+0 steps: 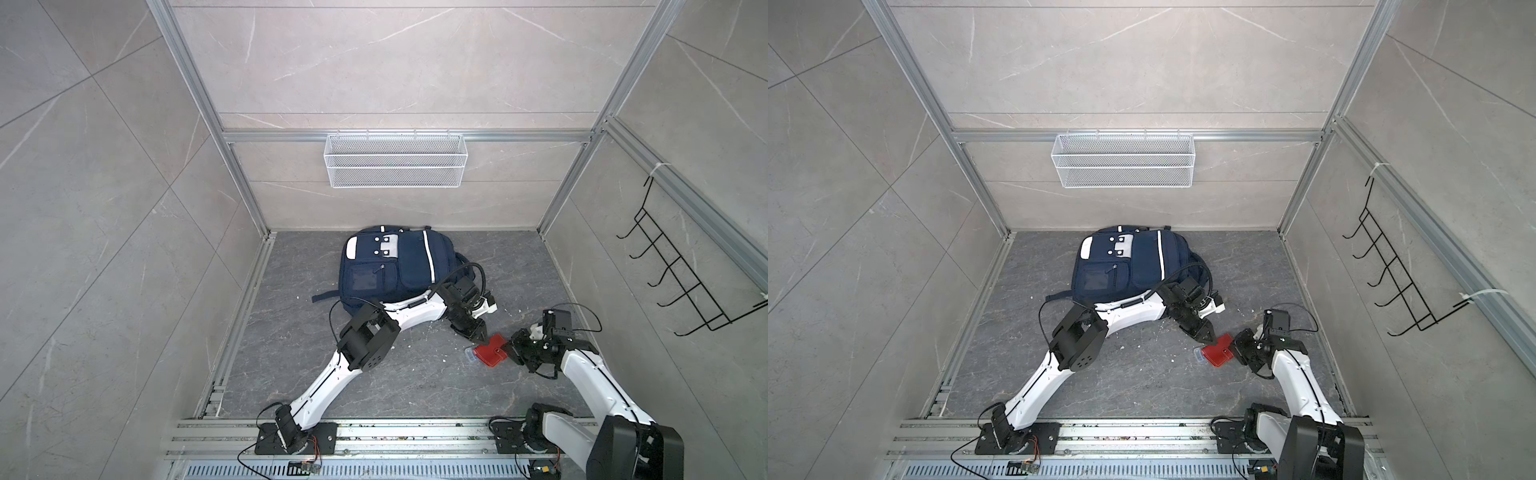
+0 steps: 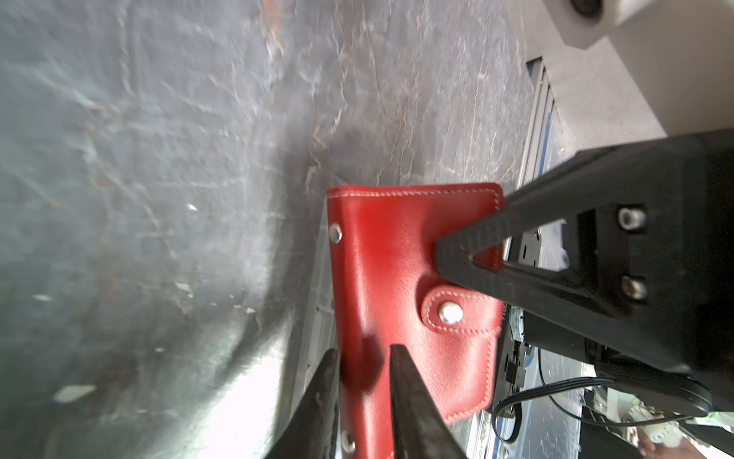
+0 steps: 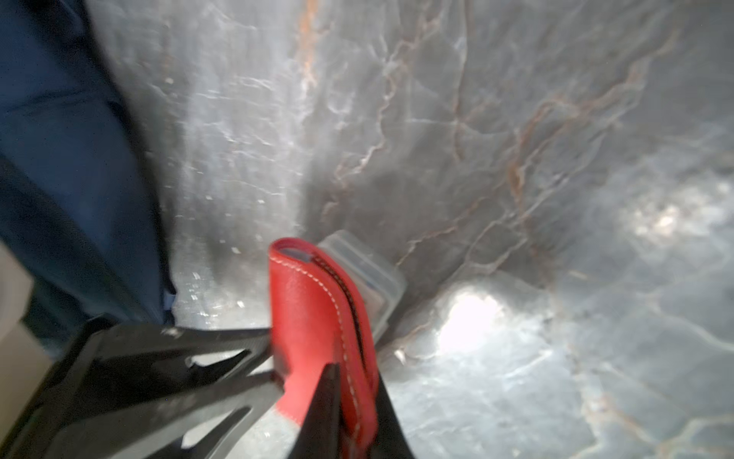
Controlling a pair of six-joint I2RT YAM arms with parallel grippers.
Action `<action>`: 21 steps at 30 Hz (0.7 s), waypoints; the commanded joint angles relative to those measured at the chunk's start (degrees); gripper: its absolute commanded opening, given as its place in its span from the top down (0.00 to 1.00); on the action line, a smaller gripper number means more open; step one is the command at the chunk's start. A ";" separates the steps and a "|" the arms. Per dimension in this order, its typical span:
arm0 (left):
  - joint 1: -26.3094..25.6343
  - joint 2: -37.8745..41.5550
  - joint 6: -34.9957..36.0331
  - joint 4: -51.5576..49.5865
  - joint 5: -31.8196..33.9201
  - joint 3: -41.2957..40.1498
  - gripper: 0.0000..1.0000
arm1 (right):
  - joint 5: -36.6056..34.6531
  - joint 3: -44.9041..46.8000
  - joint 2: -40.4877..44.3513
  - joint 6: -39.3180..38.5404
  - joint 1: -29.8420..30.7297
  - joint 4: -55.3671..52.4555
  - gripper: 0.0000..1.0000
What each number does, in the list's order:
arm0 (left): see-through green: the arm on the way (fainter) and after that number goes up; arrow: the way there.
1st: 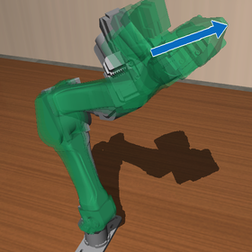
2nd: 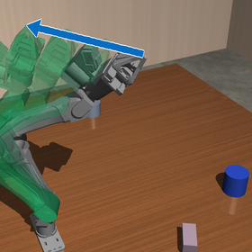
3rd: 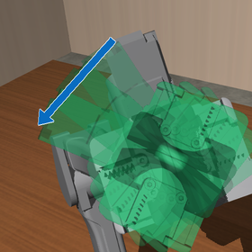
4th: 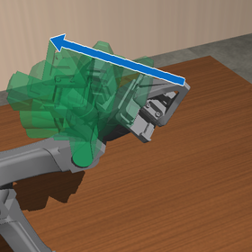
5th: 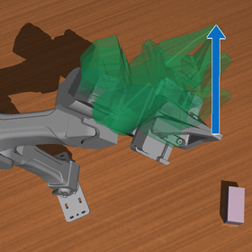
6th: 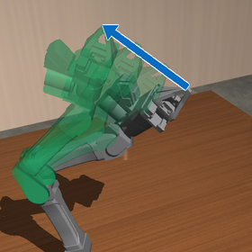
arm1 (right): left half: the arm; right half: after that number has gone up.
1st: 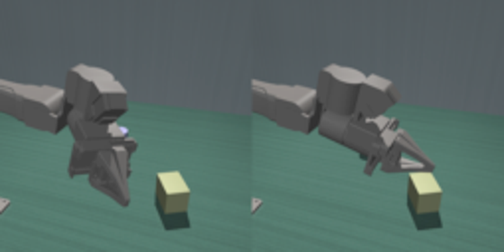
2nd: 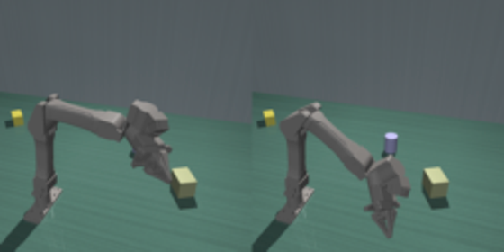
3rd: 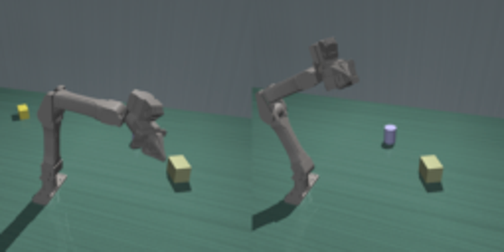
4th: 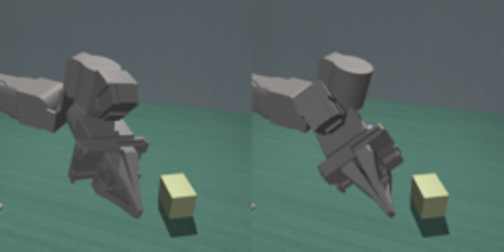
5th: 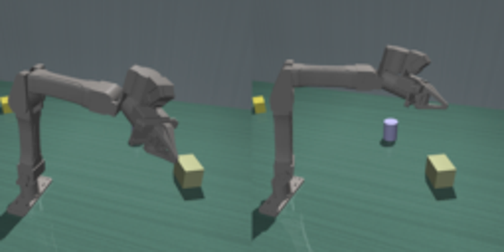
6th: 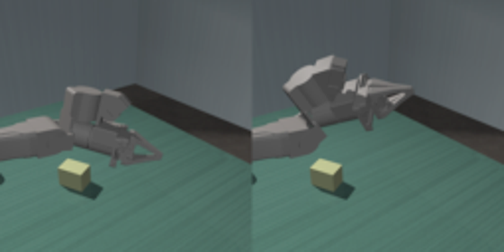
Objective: Pack books, pencil case, and school supplies into a backpack
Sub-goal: Pick up the card holder from the middle-right of the table.
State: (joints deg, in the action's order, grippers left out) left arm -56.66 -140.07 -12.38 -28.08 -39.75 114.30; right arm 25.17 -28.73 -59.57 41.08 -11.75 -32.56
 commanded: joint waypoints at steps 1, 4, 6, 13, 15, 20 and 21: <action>0.13 4.12 0.55 1.25 -2.41 1.42 0.76 | 0.10 -2.36 0.75 -2.96 0.23 -4.66 0.96; 0.68 5.27 -0.30 2.33 -2.50 0.17 0.76 | 0.41 -4.13 0.99 -4.59 0.23 -5.79 1.00; 1.73 6.03 -2.10 3.83 -2.68 -1.42 0.76 | 0.56 -5.32 1.34 -5.57 0.23 -6.20 1.00; 9.06 19.45 -6.97 7.49 -4.64 -9.90 0.37 | 8.39 -8.70 3.03 -9.50 0.21 1.36 1.00; 11.19 22.94 -7.19 6.52 -5.26 -11.39 0.29 | 12.75 -9.89 3.07 -10.52 0.30 5.78 1.00; 16.42 31.89 -12.30 10.40 -7.99 -18.38 0.22 | 24.33 -14.46 1.09 -13.27 1.37 16.54 1.00; 17.24 33.07 -12.74 10.13 -8.86 -19.03 0.22 | 26.11 -15.83 0.19 -13.89 2.42 18.33 1.00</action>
State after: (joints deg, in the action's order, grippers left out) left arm -40.10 -111.50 -22.17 -19.99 -44.36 96.86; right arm 42.02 -40.64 -58.19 30.50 -10.83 -23.40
